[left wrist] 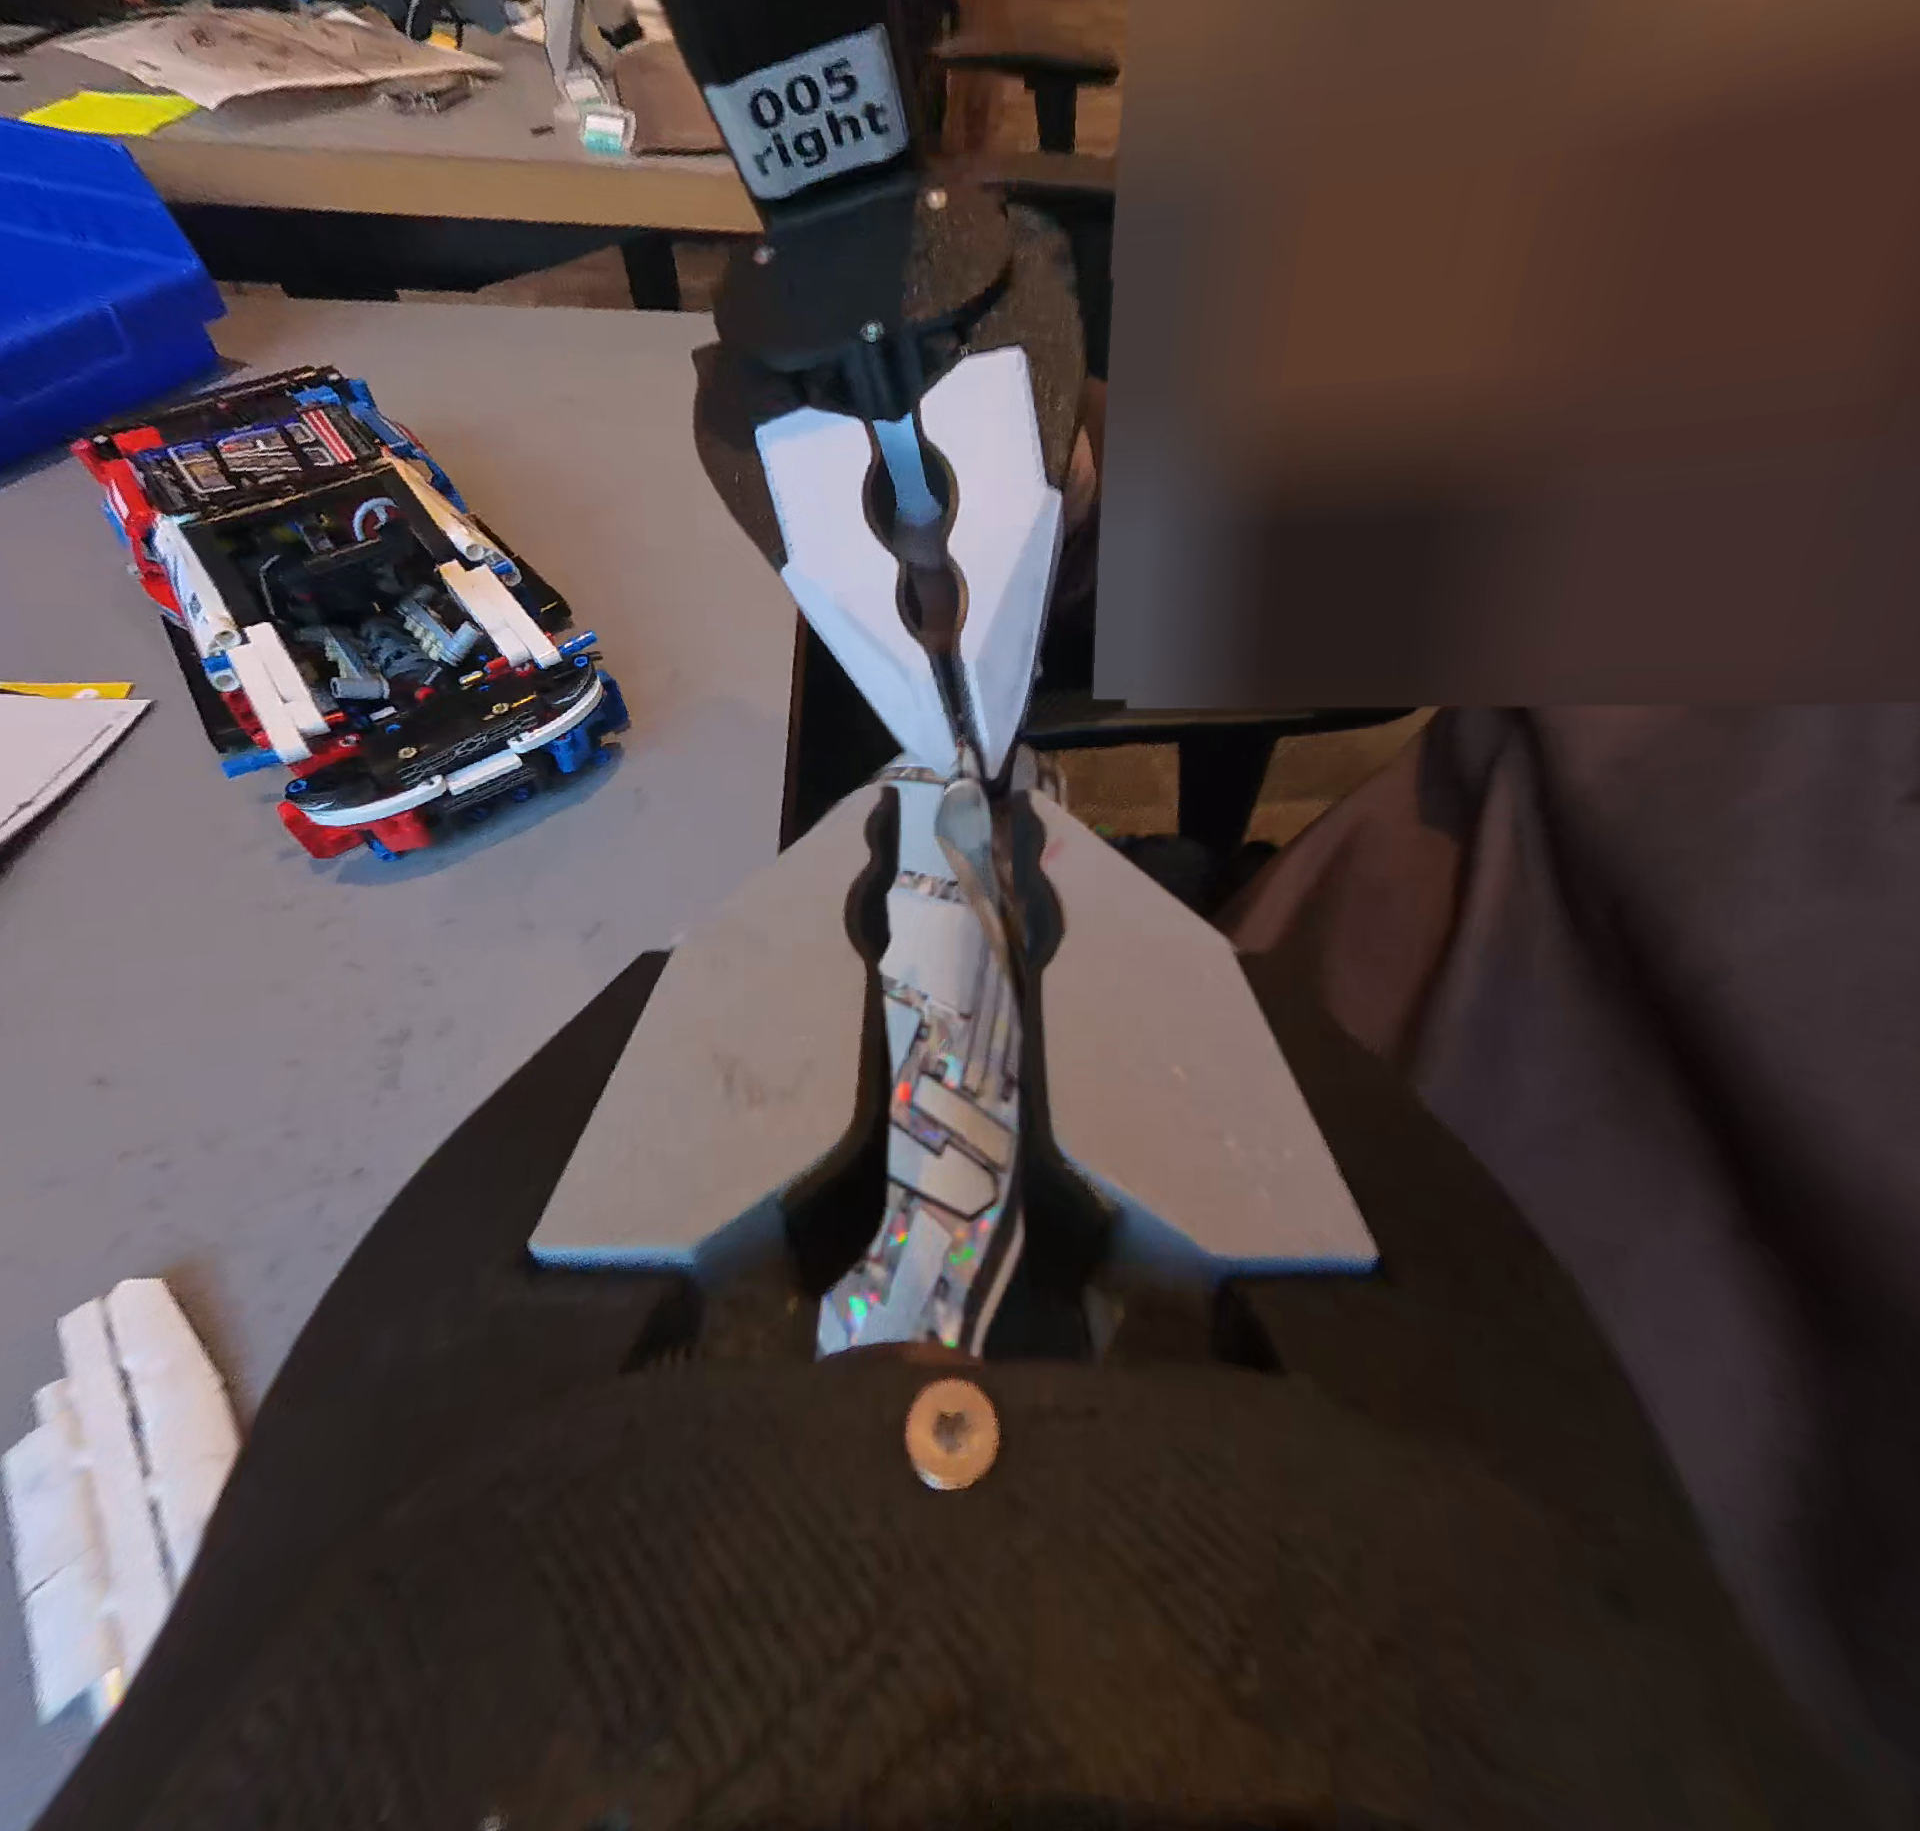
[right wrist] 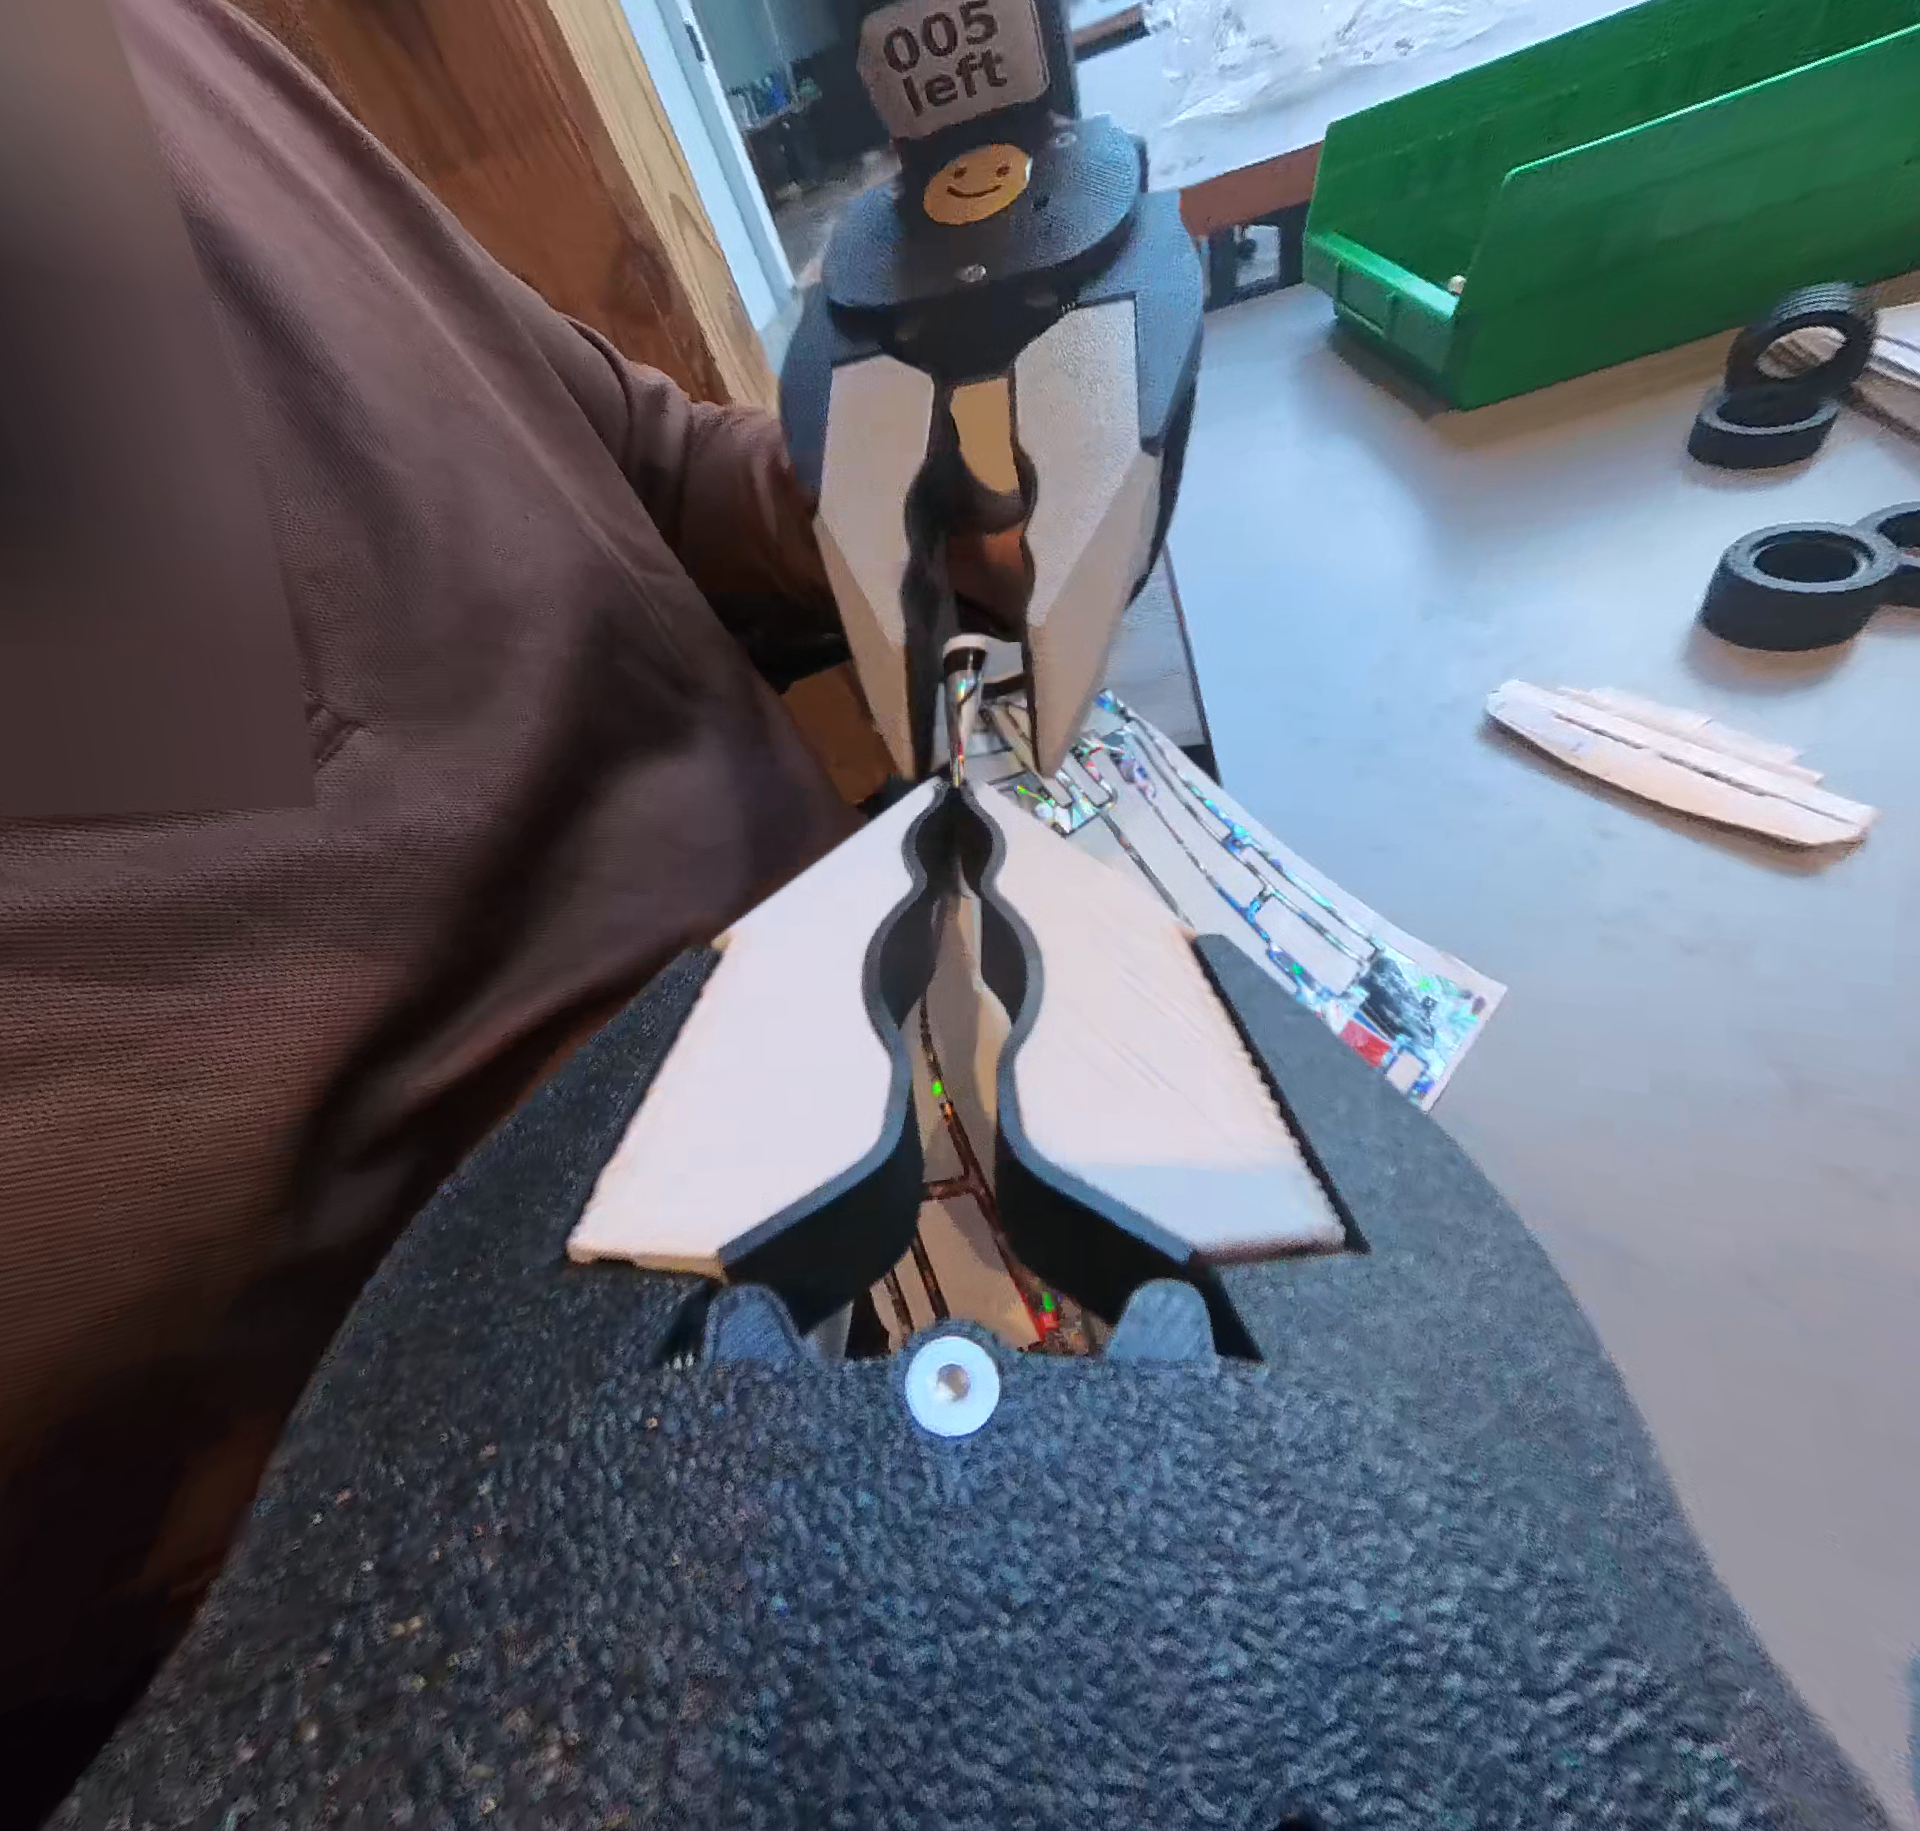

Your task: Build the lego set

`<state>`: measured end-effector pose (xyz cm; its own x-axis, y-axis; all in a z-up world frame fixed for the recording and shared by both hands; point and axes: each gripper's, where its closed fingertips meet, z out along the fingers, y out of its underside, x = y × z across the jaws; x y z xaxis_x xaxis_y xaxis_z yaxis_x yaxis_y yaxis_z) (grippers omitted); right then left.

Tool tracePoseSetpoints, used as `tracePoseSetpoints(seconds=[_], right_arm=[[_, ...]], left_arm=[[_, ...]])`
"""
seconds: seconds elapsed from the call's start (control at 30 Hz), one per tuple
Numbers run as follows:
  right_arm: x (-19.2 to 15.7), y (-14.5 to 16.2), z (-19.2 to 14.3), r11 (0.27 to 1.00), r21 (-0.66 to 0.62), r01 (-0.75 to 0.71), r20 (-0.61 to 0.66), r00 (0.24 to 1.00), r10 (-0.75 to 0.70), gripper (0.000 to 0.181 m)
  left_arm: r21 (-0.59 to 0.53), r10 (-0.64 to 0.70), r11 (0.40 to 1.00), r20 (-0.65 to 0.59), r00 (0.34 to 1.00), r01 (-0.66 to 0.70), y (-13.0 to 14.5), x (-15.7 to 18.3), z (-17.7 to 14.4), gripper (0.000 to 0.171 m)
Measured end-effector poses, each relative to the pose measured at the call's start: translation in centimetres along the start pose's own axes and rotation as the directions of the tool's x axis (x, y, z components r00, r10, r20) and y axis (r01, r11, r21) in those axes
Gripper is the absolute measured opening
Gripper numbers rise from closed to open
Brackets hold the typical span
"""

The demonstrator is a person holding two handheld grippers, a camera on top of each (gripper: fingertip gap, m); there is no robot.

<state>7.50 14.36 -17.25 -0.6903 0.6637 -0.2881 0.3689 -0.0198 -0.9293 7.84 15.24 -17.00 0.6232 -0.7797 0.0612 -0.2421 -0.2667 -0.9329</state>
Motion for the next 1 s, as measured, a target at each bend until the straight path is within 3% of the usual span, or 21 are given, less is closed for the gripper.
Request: tracePoseSetpoints(seconds=[0.1, 0.4, 0.47, 0.53, 0.67, 0.83, 1.0], right_arm=[[-0.3, -0.1, 0.0, 0.999, 0.004, -0.038, 0.04, 0.998, 0.038, 0.0], [-0.8, 0.2, 0.0, 0.98, 0.012, -0.197, 0.17, 0.967, 0.192, 0.0], [0.2, 0.5, 0.0, 0.981, 0.014, -0.192, 0.115, 0.975, 0.189, 0.002], [1.2, 0.4, -0.3, 0.991, 0.034, -0.126, 0.031, 0.992, 0.125, 0.004], [1.4, -0.9, -1.4, 0.996, 0.061, 0.062, -0.105, 0.993, -0.055, 0.022], [1.9, -1.1, -2.0, 0.96, -0.037, 0.277, -0.278, 0.92, -0.277, 0.028], [1.7, 0.6, -0.9, 0.935, -0.158, 0.319, -0.274, 0.895, -0.351, 0.016]], left_arm=[[-0.016, 0.052, 0.999, -0.024, 0.998, -0.052, 0.0, 0.6, 0.1, 0.004], [-0.024, 0.108, 0.994, -0.048, 0.993, -0.11, -0.1, 1.0, 0.0, 0.0], [-0.059, 0.026, 0.998, -0.009, 1.0, -0.027, 0.4, -0.2, 0.1, 0.0], [-0.021, -0.136, 0.991, -0.015, 0.991, 0.136, 0.5, -1.0, 0.1, 0.0], [0.075, -0.416, 0.902, -0.107, 0.903, 0.425, 0.4, -1.8, -0.1, 0.0], [0.123, -0.582, 0.779, -0.227, 0.781, 0.615, 0.2, -1.6, 0.1, 0.0], [0.132, -0.645, 0.701, -0.302, 0.702, 0.701, -0.1, -1.2, 0.3, 0.0]])
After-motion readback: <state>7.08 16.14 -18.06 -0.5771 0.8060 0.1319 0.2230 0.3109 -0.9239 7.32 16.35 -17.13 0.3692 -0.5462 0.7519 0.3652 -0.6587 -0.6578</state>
